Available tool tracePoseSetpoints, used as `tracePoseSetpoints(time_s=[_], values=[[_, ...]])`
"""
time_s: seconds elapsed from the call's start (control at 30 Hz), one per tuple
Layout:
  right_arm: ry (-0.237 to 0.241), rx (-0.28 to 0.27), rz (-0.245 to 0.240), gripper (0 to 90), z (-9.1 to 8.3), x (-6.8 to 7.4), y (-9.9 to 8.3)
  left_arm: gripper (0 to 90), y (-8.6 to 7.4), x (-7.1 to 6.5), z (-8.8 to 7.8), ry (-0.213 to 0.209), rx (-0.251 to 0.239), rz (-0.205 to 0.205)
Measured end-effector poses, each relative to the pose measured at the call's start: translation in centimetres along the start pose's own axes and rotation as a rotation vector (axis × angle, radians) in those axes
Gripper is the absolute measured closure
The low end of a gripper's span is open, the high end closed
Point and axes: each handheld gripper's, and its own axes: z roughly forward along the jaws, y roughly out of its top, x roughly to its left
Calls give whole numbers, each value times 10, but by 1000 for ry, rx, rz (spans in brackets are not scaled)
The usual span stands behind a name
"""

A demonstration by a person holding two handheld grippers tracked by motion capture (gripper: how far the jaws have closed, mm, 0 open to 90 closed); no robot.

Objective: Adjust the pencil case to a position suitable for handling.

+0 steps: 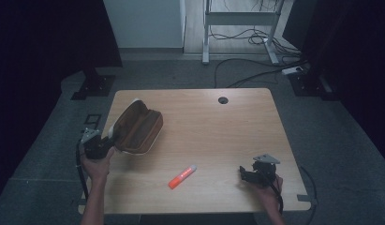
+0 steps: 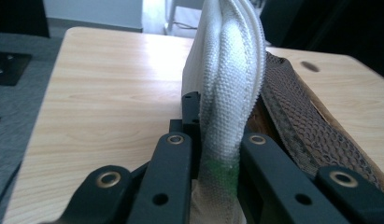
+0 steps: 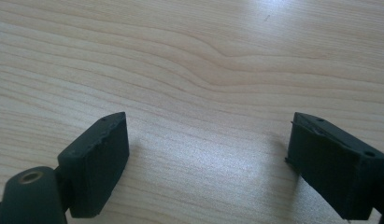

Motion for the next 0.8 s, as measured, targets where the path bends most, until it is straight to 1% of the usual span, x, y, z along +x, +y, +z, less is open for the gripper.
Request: tracePoseSetpoints(time_s=[0.03,0.23,0.6,0.8], values=[[0,0,0,123,0,0,0,859,0,0,0,0,0,0],[0,0,0,123,0,0,0,860,3,-8,-2,-30,-3,30],[0,0,0,123,0,0,0,861,1,-16,-2,-67,1,46],[0,0,0,123,0,0,0,861,0,-24,-3,-87,8,67]])
